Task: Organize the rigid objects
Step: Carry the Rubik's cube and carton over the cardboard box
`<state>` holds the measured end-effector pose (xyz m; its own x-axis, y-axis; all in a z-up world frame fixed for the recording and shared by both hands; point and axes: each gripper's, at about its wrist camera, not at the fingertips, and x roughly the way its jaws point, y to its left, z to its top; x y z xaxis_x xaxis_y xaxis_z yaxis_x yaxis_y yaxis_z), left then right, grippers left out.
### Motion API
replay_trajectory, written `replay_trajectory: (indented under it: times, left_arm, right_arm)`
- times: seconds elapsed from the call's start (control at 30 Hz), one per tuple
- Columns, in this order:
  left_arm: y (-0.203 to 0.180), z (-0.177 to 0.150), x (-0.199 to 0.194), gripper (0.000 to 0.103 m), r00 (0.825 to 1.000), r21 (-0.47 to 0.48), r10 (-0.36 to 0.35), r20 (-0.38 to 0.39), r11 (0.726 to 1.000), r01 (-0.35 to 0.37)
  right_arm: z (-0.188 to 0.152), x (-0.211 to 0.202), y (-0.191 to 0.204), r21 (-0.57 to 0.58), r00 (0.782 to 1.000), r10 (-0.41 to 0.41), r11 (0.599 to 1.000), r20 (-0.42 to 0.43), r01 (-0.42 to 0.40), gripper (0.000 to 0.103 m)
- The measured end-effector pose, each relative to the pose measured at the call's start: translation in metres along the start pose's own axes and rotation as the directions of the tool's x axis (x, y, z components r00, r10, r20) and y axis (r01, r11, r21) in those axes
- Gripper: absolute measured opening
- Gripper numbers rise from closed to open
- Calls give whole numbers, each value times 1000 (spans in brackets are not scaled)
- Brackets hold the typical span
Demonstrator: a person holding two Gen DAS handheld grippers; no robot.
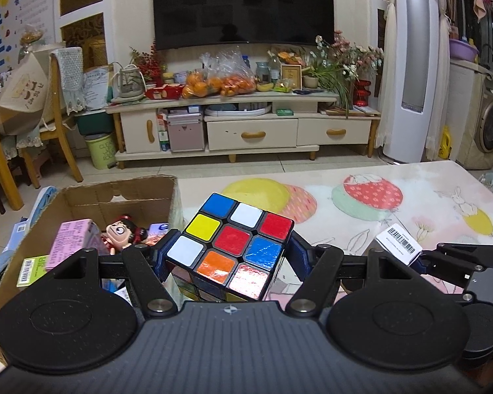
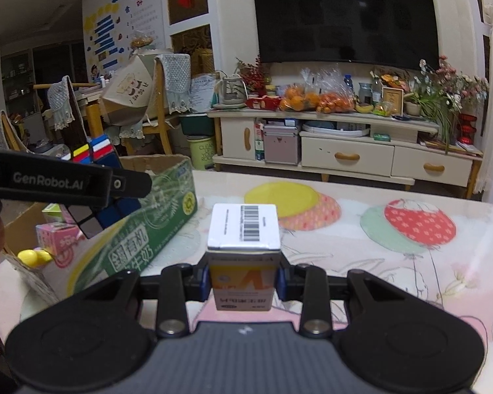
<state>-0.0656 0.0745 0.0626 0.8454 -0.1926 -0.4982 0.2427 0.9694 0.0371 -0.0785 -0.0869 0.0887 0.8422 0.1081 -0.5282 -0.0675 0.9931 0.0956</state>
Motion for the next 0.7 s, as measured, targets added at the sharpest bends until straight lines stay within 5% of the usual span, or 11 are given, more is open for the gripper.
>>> replay_trajectory:
  times: [0.7]
  left_arm:
    - [71, -18, -20, 84, 989, -181, 120, -84, 974, -134]
  right_arm:
    - [28, 19, 50, -75, 991, 130, 989, 39, -126, 34]
